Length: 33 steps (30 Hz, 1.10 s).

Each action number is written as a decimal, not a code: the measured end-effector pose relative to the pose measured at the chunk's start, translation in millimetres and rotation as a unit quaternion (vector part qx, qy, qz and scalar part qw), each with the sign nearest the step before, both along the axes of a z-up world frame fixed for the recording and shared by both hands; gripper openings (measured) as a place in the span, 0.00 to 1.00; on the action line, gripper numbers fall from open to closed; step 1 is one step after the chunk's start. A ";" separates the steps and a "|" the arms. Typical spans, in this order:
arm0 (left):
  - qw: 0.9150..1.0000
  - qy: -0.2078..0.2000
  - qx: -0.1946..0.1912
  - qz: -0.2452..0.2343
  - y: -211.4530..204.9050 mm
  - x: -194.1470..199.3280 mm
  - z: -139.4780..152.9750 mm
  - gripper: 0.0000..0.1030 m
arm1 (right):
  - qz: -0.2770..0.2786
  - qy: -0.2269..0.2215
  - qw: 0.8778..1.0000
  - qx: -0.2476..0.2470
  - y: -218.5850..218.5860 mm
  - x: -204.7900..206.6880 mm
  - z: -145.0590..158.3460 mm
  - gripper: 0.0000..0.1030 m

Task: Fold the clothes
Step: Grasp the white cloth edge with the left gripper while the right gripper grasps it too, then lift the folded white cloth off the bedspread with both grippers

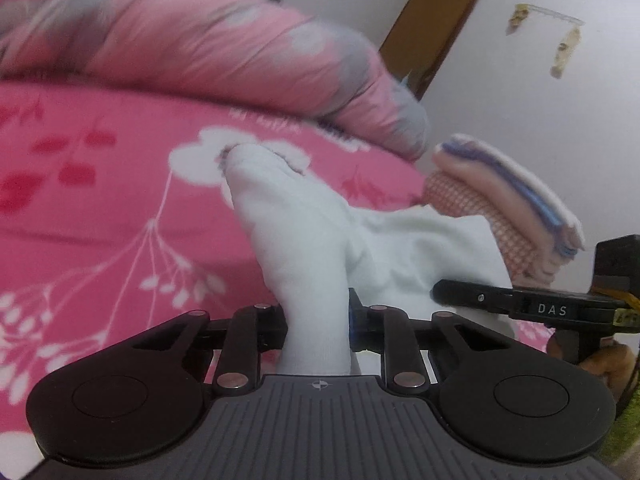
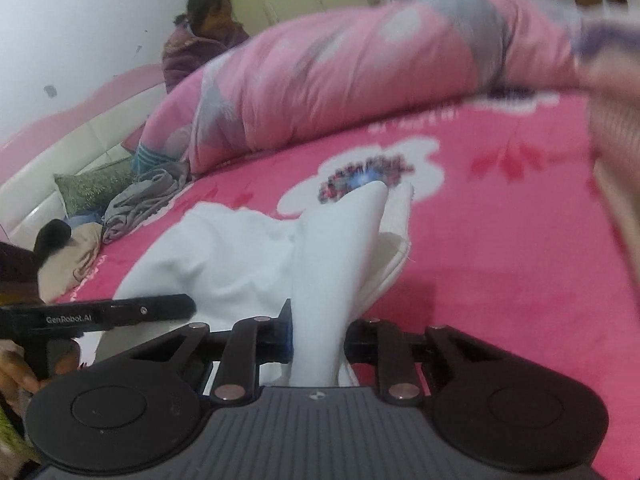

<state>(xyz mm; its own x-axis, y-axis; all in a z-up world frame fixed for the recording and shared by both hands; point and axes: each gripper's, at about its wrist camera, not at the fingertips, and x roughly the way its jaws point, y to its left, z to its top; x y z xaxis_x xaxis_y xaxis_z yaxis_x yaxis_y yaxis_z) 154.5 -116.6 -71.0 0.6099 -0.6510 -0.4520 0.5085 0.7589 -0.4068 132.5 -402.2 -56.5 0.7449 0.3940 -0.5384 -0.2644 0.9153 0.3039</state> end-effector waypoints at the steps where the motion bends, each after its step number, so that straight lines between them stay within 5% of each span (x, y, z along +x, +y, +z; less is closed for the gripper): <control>1: 1.000 -0.014 0.002 -0.001 -0.4 -7.4 6.8 0.20 | -0.003 -0.014 1.000 -0.011 3.4 -8.6 7.6 0.20; 8: 0.995 -0.101 0.010 -0.009 -3.0 -61.8 52.2 0.19 | -0.039 -0.113 0.989 -0.086 37.2 -76.2 49.7 0.19; 16: 0.983 -0.183 0.000 -0.033 -16.2 -116.0 108.9 0.18 | -0.085 -0.242 0.957 -0.133 52.4 -158.1 81.5 0.18; 22: 0.965 -0.253 -0.021 -0.065 -49.7 -138.8 150.6 0.18 | -0.124 -0.319 0.929 -0.143 31.9 -194.4 119.4 0.18; 33: 0.940 -0.295 -0.089 -0.147 -156.3 -112.4 219.8 0.18 | -0.193 -0.380 0.877 -0.221 -47.3 -202.9 212.9 0.18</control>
